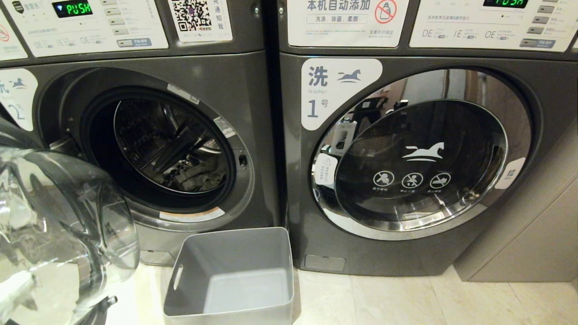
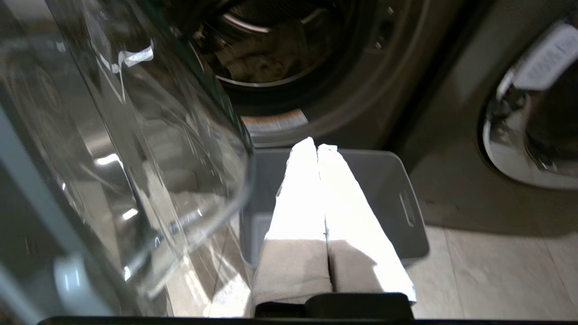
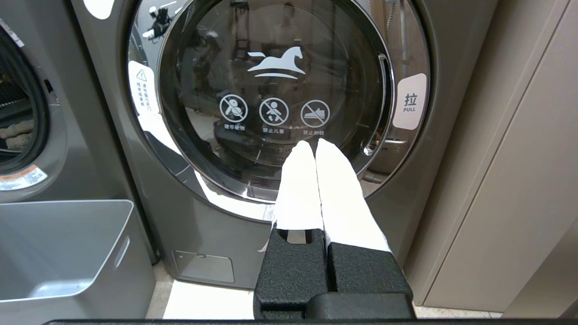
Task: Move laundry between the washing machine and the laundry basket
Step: Open the lid of the washing machine
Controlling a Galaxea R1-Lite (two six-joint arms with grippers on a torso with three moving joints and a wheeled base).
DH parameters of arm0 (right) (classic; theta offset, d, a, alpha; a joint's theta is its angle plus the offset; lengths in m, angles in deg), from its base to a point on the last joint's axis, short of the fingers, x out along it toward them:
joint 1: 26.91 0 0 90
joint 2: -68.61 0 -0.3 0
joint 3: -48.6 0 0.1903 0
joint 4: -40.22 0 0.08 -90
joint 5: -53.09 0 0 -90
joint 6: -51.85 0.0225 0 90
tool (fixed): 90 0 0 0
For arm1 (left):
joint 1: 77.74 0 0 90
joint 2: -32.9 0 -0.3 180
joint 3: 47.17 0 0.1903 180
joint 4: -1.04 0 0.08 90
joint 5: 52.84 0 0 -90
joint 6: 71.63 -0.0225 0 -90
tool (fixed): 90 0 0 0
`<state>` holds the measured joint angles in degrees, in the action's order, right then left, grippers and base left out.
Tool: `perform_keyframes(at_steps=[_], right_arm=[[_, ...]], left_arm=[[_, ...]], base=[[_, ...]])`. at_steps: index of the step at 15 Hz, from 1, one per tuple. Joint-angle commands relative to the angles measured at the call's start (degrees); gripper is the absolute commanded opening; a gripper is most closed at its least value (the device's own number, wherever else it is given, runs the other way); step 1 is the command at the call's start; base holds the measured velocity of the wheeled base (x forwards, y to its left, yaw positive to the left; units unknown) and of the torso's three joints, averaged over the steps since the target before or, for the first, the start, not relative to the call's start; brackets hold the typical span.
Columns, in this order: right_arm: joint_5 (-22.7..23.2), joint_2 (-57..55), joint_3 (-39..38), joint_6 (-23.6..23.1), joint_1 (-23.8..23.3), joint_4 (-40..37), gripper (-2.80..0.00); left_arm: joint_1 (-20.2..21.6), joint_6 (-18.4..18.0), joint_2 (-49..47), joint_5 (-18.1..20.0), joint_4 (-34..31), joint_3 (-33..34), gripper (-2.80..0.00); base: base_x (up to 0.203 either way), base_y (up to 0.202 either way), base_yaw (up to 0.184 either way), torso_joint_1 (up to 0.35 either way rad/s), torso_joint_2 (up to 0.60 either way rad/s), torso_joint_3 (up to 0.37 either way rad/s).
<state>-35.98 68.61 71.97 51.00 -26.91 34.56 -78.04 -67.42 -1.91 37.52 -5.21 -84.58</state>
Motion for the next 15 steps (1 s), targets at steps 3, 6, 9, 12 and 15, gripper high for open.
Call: perform_keyframes(at_steps=[3,6,9,12,15], right_arm=[[0.03,-0.09,-2.29,-0.03,0.0,0.13,-2.8],[0.03,-0.09,-2.29,-0.03,0.0,0.13,-2.8],[0.03,-0.09,-2.29,-0.03,0.0,0.13,-2.8],[0.03,-0.09,-2.29,-0.03,0.0,0.13,-2.8],[0.03,-0.09,-2.29,-0.03,0.0,0.13,-2.8]], left_arm=[[1.96,-3.81,-16.96,-7.66,9.55,-6.49,-2.8],[3.31,-5.25,-18.16,-14.83,8.35,-8.0,-2.8],[4.76,-5.09,-18.45,-18.85,3.44,-10.44,-2.8],[6.9,-4.98,-18.16,-21.37,-0.01,-12.85,-2.8],[8.74,-4.91,-18.08,-23.11,0.02,-13.18,-2.8]], base=[[0.0,0.0,0.0,0.0,0.0,0.0],[0.0,0.0,0.0,0.0,0.0,0.0],[0.0,0.0,0.0,0.0,0.0,0.0],[0.0,0.0,0.0,0.0,0.0,0.0],[0.0,0.0,0.0,0.0,0.0,0.0]])
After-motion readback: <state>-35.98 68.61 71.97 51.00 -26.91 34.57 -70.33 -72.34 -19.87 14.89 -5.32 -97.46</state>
